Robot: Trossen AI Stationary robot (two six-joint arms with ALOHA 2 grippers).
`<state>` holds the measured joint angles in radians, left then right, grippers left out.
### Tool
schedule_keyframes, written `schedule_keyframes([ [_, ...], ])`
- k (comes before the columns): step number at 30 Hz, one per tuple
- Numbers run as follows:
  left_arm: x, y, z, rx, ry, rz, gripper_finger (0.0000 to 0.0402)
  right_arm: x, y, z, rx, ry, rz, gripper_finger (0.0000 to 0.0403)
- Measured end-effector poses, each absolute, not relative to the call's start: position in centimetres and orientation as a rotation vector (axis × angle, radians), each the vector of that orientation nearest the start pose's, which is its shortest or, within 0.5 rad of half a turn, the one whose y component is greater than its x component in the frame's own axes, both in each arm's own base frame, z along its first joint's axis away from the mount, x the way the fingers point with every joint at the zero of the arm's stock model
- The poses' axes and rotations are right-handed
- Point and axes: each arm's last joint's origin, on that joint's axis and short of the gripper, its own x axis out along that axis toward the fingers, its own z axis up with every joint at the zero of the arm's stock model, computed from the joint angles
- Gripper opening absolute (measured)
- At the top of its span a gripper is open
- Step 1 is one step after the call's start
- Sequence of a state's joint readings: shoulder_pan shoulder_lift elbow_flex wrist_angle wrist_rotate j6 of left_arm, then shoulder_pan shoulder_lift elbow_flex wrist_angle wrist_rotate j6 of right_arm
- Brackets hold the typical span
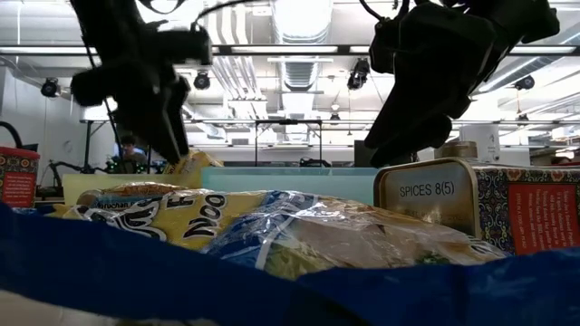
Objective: Pick & Place Food Item
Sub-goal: Put the light blue noodle pack into the yellow bin
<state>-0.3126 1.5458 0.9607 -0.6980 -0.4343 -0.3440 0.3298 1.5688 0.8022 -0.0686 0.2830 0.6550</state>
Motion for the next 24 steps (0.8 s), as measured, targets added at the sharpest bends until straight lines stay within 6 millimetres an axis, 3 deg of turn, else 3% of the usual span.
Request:
schedule_keyframes([
  [7,27.6,-7.5,16.1,0.265,1.241,0.350,0.0250,28.8,9.0,17.0,0.368,0.771,-0.215,0.0295],
  [15,27.8,-7.2,15.8,0.324,1.217,0.426,0.0250,28.8,9.0,17.0,0.366,0.772,-0.212,0.0295],
  [24,27.6,-6.9,14.6,0.316,1.197,0.392,0.0250,28.8,9.0,17.0,0.366,0.773,-0.212,0.0295],
])
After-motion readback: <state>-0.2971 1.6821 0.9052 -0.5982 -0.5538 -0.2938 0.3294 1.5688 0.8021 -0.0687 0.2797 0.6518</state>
